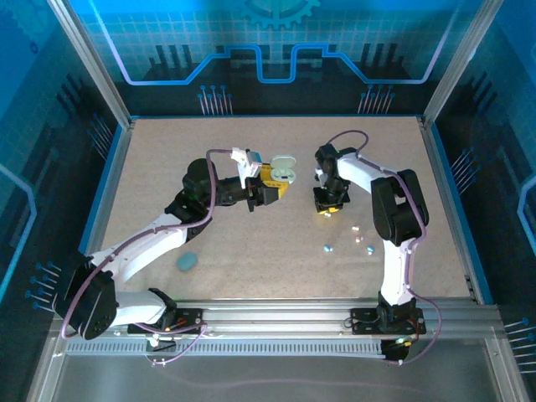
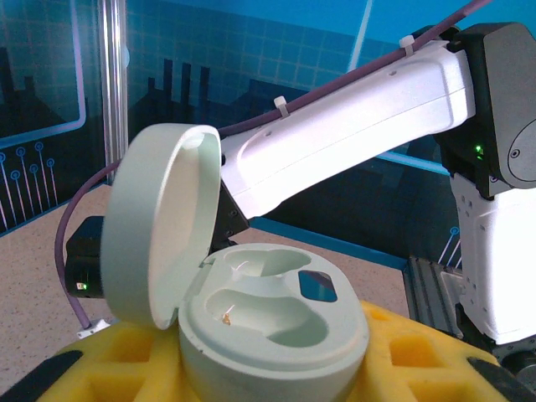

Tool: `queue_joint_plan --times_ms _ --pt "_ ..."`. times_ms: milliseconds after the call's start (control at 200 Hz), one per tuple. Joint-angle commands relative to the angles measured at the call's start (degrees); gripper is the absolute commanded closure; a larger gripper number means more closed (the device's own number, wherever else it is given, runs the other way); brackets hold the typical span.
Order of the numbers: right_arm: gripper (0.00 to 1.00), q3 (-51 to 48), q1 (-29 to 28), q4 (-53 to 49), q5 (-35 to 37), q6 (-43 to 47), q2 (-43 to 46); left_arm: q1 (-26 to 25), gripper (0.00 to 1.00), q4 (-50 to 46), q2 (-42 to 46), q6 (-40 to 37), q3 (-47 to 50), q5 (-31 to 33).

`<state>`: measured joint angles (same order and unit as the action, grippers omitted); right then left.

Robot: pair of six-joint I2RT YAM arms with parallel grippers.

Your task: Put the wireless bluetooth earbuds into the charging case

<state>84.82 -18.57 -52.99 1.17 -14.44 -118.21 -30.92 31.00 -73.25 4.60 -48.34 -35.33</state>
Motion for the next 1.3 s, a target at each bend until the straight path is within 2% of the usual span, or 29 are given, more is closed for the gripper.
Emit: queue_joint_plan --times_ms 0,640,1071,1296 --pt "0.70 1.6 -1.1 -2.9 2.5 0.8 -2.1 -0.2 0.63 1.6 1.4 1.1 0.1 0.0" --pt "0.73 2.8 -2.8 -4.3 6.7 -1.8 -1.8 -0.1 0.63 1.7 1.0 1.1 0.1 -0.1" --pt "0.79 2.0 -2.7 -3.5 3.6 -1.6 -1.4 -0.2 0.63 1.6 1.3 0.9 0.5 0.1" --pt "0.81 0.0 -1.3 -1.2 -1.0 -2.9 6.7 -0.2 0.63 1.6 1.4 0.6 1.0 0.9"
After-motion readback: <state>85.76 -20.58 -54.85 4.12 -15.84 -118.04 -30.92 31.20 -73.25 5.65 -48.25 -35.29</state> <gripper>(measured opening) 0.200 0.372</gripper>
